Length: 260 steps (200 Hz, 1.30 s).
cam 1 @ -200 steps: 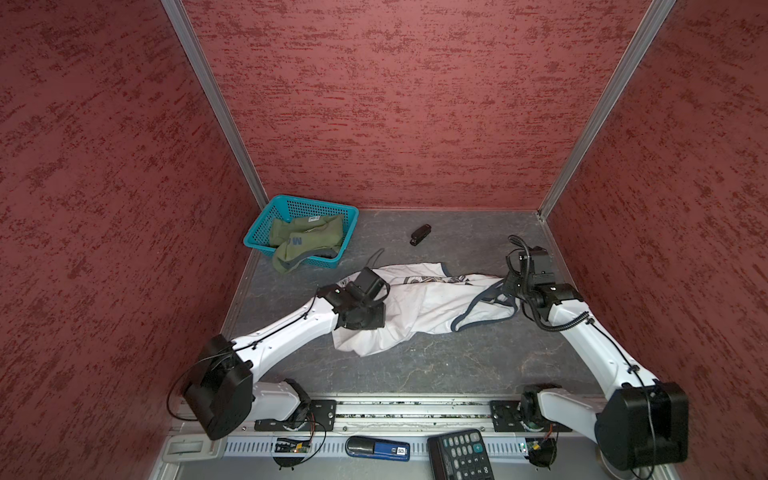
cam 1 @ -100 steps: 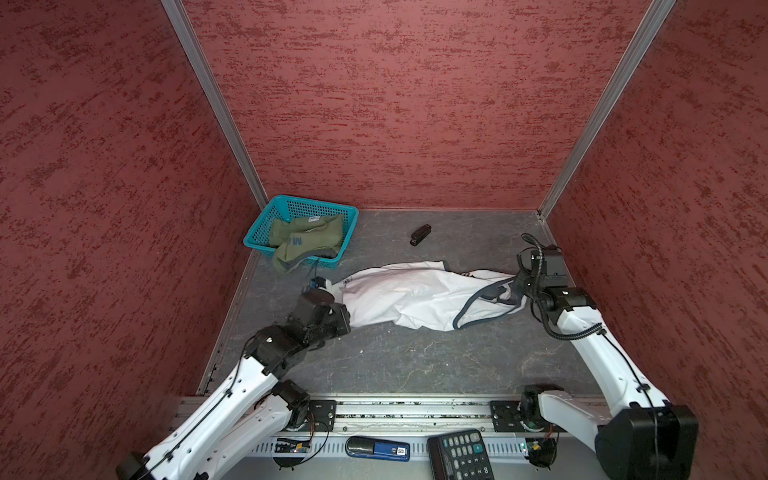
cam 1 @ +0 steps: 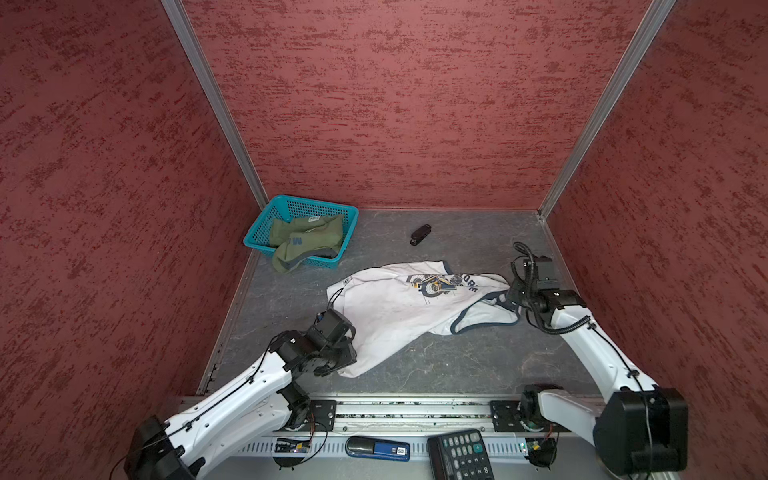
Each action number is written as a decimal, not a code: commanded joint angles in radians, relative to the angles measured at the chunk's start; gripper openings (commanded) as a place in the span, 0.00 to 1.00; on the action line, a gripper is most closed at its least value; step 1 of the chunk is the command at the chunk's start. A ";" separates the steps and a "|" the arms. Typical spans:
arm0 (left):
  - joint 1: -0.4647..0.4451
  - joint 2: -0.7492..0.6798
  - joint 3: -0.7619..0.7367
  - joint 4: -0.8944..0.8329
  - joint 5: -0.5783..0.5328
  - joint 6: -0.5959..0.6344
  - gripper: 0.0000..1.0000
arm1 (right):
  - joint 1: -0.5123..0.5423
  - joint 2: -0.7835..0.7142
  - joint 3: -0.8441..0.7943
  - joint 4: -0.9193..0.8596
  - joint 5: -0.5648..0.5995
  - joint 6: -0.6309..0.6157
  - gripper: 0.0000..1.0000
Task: Fold and stack the tank tops
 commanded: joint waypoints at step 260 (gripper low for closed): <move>0.125 0.344 0.158 0.158 -0.095 0.211 0.10 | -0.005 -0.010 0.002 0.040 -0.030 0.004 0.00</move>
